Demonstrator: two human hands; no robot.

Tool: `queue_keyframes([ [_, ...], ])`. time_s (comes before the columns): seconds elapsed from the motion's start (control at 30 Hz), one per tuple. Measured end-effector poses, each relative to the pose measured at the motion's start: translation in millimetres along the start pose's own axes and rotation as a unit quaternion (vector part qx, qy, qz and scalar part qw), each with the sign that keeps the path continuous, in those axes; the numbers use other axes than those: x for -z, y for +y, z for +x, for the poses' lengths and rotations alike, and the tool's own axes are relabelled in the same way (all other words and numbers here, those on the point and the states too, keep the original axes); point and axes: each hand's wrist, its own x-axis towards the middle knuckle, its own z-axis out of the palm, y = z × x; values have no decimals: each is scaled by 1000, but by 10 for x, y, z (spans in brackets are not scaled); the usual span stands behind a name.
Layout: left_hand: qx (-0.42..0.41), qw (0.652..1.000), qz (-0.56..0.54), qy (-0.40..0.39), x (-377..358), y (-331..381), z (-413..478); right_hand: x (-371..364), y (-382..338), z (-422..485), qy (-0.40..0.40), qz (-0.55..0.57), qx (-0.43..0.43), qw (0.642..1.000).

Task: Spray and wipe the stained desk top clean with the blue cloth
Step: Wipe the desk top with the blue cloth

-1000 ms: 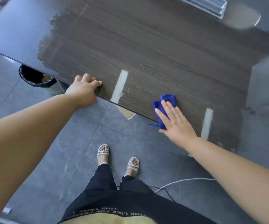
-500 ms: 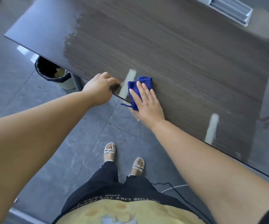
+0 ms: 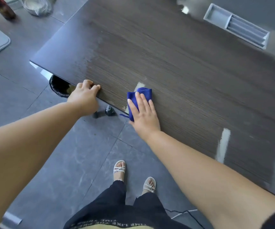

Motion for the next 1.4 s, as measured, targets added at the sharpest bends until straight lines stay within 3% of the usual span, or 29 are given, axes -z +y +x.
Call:
queue_keyframes([
  [0.13, -25, 999, 43, -17, 78, -57, 34, -8, -113, 155, 8, -14, 19, 1000],
  [0.23, -42, 998, 41, -16, 70, -112, 13, -3, 230, -203, 25, -11, 82, 996],
  [0.37, -74, 997, 21, -22, 23, -245, -24, 3, 575, -626, 41, -45, 84, 995],
  [0.63, -75, 996, 40, -32, -52, -285, -37, 6, -436, 552, 11, -6, 52, 999],
  [0.7, -74, 996, 36, -24, 2, -316, -23, 47, -685, 814, -36, -3, 60, 998],
  [0.77, -70, 997, 38, 9, 59, -367, 15, 69, -713, 861, -78, 2, 56, 995],
  [0.83, -36, 998, 33, 34, 102, -452, 72, 106, -569, 710, -20, -14, 65, 998],
  [0.93, 15, 1000, 26, 9, 123, -546, 145, 19, -203, 308, -6, -9, 80, 997],
  [1.07, 9, 1000, -12, -26, 89, -576, 181, 1, -10, -26, -13, -29, 55, 998],
  [1.23, -7, 999, -29, -35, 112, -691, 213, -1, -557, 583, -17, -40, 21, 999],
  [1.4, -12, 999, -21, -26, 79, -710, 203, 115, -1152, 1233, -117, -30, 53, 991],
])
